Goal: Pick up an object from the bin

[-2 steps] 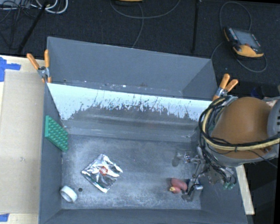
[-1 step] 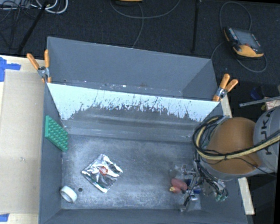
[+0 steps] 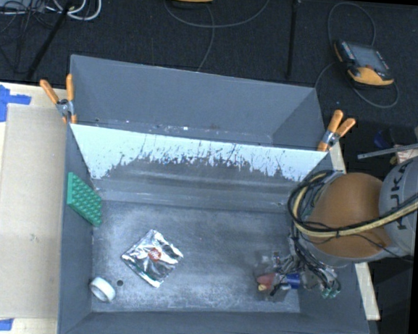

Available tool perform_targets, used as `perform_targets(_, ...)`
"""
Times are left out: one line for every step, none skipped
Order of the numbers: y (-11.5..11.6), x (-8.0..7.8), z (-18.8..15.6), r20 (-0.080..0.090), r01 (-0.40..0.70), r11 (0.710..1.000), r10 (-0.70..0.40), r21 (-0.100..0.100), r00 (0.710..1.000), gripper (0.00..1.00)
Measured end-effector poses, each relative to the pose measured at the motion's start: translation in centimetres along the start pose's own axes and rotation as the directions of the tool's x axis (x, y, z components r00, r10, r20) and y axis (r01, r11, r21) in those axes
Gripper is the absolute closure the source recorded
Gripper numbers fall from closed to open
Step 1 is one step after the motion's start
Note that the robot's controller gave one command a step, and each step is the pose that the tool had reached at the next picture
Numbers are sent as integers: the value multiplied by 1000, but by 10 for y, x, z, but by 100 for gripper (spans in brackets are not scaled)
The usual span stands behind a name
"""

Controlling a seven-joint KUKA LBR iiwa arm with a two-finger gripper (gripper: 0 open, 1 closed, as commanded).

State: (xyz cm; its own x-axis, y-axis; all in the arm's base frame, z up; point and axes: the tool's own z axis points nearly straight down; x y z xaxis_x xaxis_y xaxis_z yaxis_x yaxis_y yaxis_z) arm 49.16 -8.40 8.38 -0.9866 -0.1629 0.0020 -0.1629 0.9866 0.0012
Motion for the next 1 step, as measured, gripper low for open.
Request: perform_targets(6, -22, -128, 11, 3, 1000, -3, 3, 1000, 100)
